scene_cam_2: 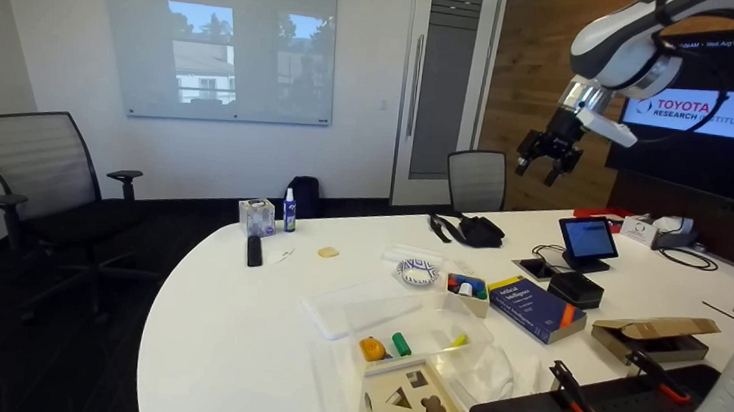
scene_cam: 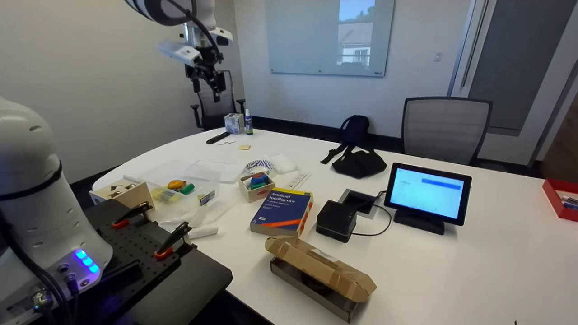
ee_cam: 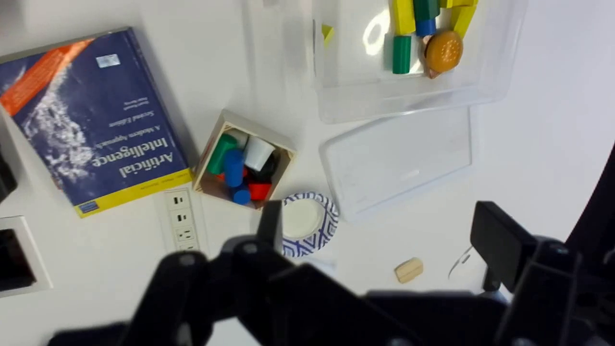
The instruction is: Take the green cylinder out of the plastic box and put it on the wooden box
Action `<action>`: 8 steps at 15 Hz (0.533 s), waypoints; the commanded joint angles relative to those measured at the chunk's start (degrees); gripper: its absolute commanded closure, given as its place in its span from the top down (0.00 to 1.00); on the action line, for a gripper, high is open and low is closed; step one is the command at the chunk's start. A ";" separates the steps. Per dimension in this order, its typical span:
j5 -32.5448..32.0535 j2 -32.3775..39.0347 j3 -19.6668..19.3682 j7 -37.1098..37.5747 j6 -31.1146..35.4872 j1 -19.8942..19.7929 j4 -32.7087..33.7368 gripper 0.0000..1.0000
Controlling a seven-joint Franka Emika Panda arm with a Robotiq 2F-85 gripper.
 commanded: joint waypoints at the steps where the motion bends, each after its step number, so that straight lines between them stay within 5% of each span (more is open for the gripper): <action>1: 2.96 3.63 6.20 3.22 10.46 4.54 -5.61 1.00; 8: 2.56 25.43 17.95 14.73 33.30 12.05 -6.58 1.00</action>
